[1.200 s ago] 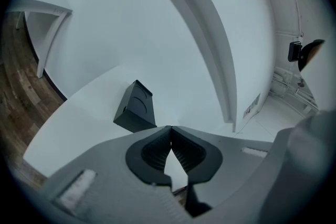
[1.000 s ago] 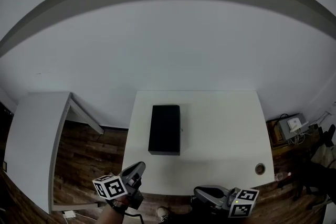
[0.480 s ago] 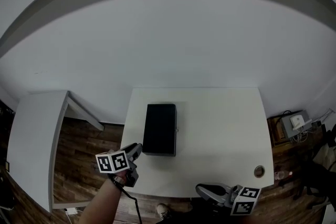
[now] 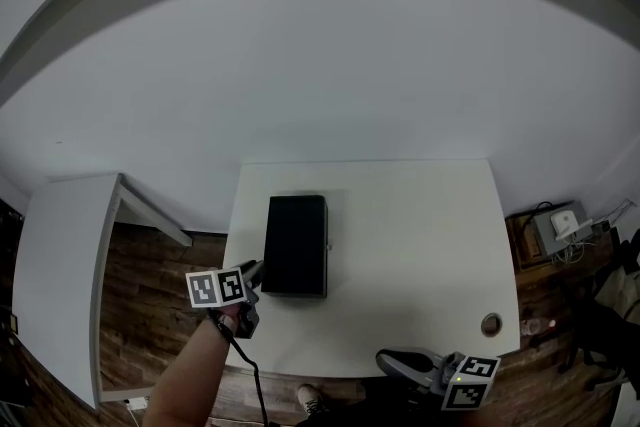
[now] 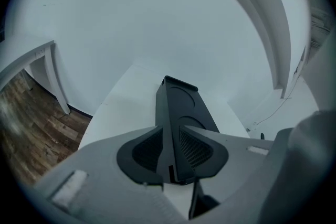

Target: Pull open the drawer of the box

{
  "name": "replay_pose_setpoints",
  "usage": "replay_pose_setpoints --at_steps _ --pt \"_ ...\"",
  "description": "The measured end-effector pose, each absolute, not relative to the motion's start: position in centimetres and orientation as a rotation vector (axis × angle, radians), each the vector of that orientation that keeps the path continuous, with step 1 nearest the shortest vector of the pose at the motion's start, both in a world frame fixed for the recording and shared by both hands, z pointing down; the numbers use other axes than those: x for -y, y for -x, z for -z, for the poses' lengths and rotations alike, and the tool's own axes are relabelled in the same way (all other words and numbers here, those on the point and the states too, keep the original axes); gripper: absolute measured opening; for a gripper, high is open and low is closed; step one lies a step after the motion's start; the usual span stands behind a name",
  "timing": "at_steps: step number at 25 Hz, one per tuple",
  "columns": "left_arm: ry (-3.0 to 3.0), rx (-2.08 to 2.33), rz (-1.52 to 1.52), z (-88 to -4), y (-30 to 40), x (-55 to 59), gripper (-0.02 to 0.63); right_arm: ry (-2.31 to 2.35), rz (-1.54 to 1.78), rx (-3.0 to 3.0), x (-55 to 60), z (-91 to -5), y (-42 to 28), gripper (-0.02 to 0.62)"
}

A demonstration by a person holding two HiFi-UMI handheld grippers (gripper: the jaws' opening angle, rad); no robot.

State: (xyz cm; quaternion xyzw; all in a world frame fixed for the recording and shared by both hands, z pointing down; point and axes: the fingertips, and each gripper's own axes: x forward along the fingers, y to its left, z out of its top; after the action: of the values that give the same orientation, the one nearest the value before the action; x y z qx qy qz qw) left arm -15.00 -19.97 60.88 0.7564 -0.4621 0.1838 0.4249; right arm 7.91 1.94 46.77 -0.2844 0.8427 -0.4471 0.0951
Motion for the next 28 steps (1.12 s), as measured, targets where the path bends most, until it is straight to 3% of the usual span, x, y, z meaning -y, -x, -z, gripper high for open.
replay_pose_setpoints --at_steps 28 --pt "-1.850 1.077 -0.595 -62.5 13.7 20.2 0.069 0.808 1.343 -2.494 0.0 -47.3 -8.0 0.006"
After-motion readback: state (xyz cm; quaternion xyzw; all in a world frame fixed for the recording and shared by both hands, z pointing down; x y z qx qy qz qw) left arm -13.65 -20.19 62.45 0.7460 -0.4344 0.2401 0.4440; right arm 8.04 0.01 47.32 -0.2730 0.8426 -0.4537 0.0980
